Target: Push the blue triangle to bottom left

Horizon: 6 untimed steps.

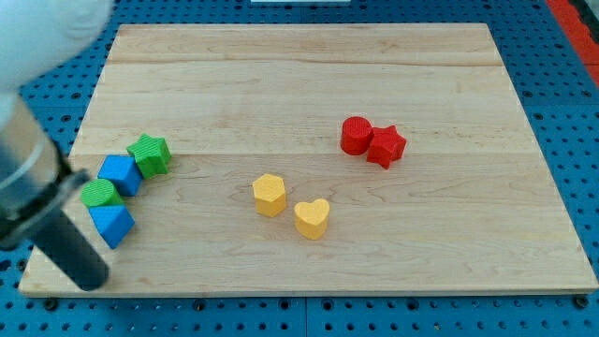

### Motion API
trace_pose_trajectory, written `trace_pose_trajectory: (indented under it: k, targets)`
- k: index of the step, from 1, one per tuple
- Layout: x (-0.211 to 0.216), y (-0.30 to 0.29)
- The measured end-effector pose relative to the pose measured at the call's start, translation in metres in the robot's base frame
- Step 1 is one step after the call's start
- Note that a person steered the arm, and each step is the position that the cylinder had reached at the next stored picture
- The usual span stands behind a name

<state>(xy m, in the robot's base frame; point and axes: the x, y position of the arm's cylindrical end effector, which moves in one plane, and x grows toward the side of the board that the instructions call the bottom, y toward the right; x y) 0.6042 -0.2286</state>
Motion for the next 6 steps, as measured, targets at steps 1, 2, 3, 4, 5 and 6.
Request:
trace_pose_trajectory:
  k: [1, 2, 3, 4, 5, 6]
  targets:
    - [-0.035, -0.016]
    - [-0.063, -0.005]
    - [-0.072, 0.037]
    - [-0.091, 0.055]
    - [-0.094, 0.068]
    - [-0.073, 0.062]
